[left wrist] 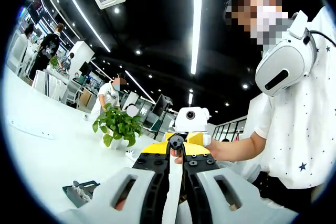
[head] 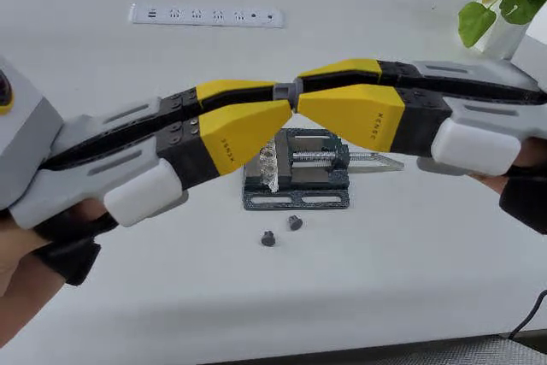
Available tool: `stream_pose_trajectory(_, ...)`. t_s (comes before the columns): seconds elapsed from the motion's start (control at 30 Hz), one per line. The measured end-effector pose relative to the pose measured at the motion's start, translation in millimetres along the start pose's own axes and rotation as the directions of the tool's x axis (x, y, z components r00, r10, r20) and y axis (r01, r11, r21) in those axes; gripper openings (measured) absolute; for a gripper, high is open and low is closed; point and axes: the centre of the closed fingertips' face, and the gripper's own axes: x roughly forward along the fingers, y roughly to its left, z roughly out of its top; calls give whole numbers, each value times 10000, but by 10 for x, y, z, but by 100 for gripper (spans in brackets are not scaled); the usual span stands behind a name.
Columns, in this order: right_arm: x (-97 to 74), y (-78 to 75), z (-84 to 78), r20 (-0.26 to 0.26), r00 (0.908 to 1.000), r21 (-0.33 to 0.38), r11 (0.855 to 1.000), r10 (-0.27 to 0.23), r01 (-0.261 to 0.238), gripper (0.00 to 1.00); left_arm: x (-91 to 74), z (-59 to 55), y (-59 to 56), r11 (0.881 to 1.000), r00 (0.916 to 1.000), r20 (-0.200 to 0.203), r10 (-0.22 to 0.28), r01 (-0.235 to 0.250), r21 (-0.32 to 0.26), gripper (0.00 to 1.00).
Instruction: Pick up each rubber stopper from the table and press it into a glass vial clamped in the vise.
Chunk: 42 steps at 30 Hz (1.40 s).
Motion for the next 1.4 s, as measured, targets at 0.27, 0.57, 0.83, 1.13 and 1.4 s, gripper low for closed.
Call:
stream_pose_trajectory(0.27, -13, 6, 2, -56, 10000, -16, 10000, 70, -70, 7, -2, 5, -17, 10000, 10000, 1, -32, 32, -77, 4)
stream_pose_trajectory(0.57, -44, -34, -7, -283, 9995, -276, 9995, 128, -136, 7, -17, 2, -23, 9999, 10000, -55, -41, 40, -164, 4)
stream_pose_trajectory(0.83, -55, -52, 14, -309, 9994, -350, 9993, 136, -147, 7, -14, 21, -31, 9997, 10000, 88, -26, 28, -232, 4)
stream_pose_trajectory(1.13, -56, -63, 16, -320, 9994, -363, 9992, 144, -156, 8, -11, 42, -19, 9996, 9998, 188, -28, 33, -269, 4)
stream_pose_trajectory(1.4, -40, -61, 19, -266, 9996, -286, 9995, 131, -138, 8, -18, 37, -14, 9997, 9998, 179, -15, 19, -236, 4)
